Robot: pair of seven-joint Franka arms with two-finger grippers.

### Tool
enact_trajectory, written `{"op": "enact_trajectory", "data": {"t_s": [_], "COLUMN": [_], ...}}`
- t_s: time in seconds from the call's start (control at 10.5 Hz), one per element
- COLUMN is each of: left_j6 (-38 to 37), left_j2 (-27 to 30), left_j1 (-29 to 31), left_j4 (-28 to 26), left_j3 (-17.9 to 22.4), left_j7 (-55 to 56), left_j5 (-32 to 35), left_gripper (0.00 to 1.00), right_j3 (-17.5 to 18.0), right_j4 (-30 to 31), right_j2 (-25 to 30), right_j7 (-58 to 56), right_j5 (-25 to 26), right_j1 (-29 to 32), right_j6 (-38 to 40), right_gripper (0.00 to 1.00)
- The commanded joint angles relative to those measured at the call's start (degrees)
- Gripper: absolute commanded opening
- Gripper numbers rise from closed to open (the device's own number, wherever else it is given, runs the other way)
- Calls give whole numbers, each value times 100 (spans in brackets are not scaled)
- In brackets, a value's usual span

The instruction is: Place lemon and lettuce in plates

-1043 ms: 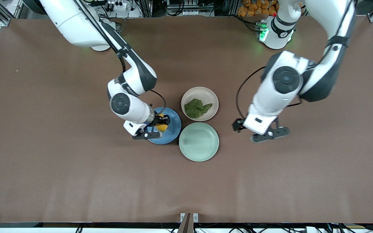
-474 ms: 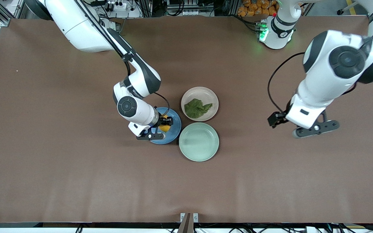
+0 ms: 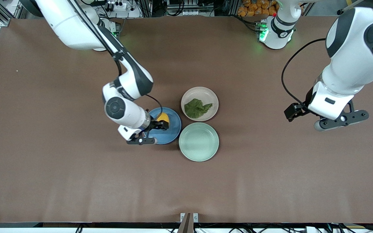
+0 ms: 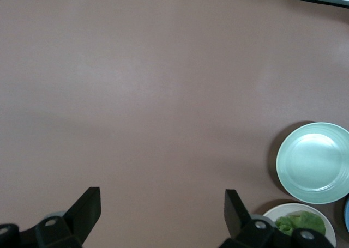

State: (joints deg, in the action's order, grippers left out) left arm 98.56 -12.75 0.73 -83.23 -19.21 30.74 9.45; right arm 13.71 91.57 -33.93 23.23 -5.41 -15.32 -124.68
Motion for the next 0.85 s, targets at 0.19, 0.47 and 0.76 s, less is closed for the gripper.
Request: {"op": "enact_trajectory", "data": {"t_s": [0.19, 0.47, 0.76], "left_j6": [-161, -573, -838], "left_j2": [412, 527, 685], "left_j1": [235, 244, 244], "left_j4": [-44, -18, -27], "left_j3": [206, 452, 945], "left_j7": [-813, -1463, -2369], "left_j5": [-532, -567, -953], "left_gripper": [100, 100, 100], "right_j3": [-367, -710, -877], "right_j4": [80, -305, -315], "right_j2": [1159, 1564, 2380], "right_j7": [-1747, -2460, -2867], "right_j5": [14, 58, 93], "right_j1": [915, 1207, 1514], "right_j6": [1294, 2085, 2473], "right_gripper": [100, 100, 100]}}
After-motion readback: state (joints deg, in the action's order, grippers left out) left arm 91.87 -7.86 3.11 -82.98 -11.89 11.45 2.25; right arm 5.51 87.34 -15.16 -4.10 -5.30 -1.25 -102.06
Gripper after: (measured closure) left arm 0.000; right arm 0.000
